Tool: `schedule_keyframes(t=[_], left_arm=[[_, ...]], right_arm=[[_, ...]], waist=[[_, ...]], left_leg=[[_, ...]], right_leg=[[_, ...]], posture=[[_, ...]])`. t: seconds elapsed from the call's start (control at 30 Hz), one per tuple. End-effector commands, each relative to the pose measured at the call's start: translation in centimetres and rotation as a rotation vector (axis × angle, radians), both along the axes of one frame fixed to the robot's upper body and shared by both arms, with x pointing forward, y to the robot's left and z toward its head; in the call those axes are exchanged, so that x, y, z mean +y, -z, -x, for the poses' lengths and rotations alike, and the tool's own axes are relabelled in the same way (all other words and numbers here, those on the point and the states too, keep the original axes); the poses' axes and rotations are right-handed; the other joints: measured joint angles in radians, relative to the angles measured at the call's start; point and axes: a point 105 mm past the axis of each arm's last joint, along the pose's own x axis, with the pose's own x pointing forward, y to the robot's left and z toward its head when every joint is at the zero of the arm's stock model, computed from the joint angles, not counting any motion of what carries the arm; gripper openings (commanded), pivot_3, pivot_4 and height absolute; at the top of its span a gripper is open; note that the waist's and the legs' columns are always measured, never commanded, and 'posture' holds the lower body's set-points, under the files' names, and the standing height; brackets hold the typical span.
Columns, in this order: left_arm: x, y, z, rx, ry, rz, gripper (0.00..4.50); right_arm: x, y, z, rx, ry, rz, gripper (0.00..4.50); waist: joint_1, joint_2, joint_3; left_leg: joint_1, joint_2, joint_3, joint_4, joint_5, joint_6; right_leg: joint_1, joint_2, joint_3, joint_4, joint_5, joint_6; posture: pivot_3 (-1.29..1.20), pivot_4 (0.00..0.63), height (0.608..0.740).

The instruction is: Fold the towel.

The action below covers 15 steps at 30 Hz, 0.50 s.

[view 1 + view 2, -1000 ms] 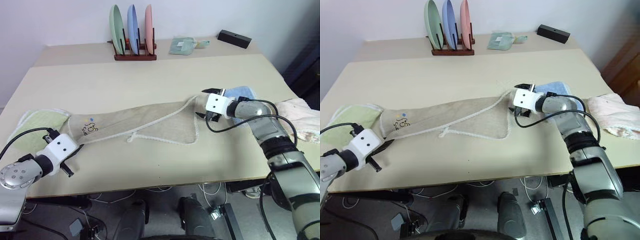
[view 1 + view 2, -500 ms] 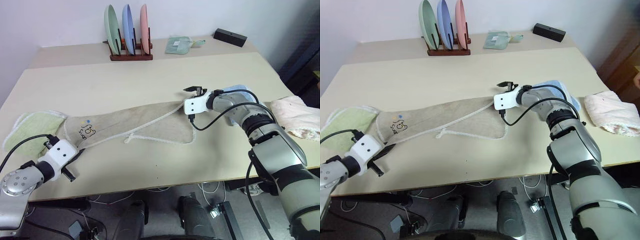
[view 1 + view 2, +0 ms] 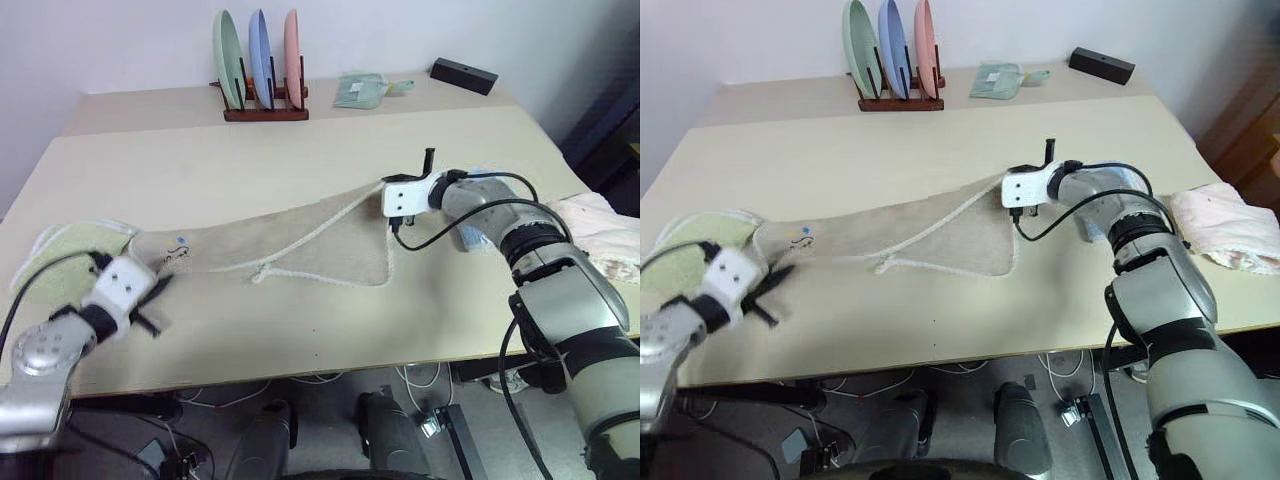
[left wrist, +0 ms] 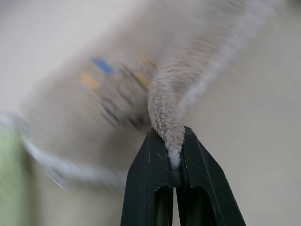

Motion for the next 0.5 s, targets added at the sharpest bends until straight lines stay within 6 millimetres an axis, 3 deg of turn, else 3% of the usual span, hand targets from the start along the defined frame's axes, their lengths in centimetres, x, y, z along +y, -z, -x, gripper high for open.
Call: schedule_keyframes(t=[0.03,0.13,0.27,0.37,0.5], left_arm=[[1.3,-6.0,-4.0,-0.217,-0.076,0.038,0.00],[2.2,-13.1,-7.2,-0.431,-0.129,0.119,0.00],[3.0,-18.7,-8.5,-0.560,-0.145,0.145,0.00],[2.5,-19.3,-8.4,-0.545,-0.082,0.069,0.00],[1.5,-15.6,-6.3,-0.379,0.047,-0.004,0.00]], right_arm=[[-0.6,-8.2,-0.8,-0.208,0.032,-0.086,0.12],[-1.3,-13.2,-0.7,-0.332,0.067,-0.140,0.12],[-1.8,-17.9,0.3,-0.429,0.055,-0.196,0.12],[-1.8,-19.0,1.3,-0.402,0.003,-0.242,0.12],[-1.6,-15.7,2.7,-0.196,-0.125,-0.213,0.12]], waist=[[-0.003,0.001,0.001],[-0.009,-0.001,0.001],[-0.023,-0.001,0.001],[-0.040,-0.001,0.001],[-0.060,-0.001,0.001]], left_leg=[[0.000,0.000,0.000,0.000,0.000,0.000],[-0.001,0.000,0.000,0.001,0.000,-0.001],[-0.001,0.000,0.003,-0.002,0.001,-0.002],[0.000,0.000,0.007,-0.006,0.001,-0.002],[0.000,0.000,0.009,-0.007,0.001,-0.001]], right_leg=[[0.000,0.000,0.000,0.000,0.000,0.000],[-0.002,0.000,0.000,0.003,0.000,0.000],[-0.006,-0.001,0.000,0.003,0.000,0.000],[-0.007,-0.002,0.000,0.004,0.000,0.000],[-0.007,-0.003,0.000,0.004,0.000,0.001]], posture=[[0.00,0.150,0.740],[0.00,0.150,0.740],[0.00,0.150,0.740],[0.00,0.150,0.740],[0.00,0.150,0.740]])
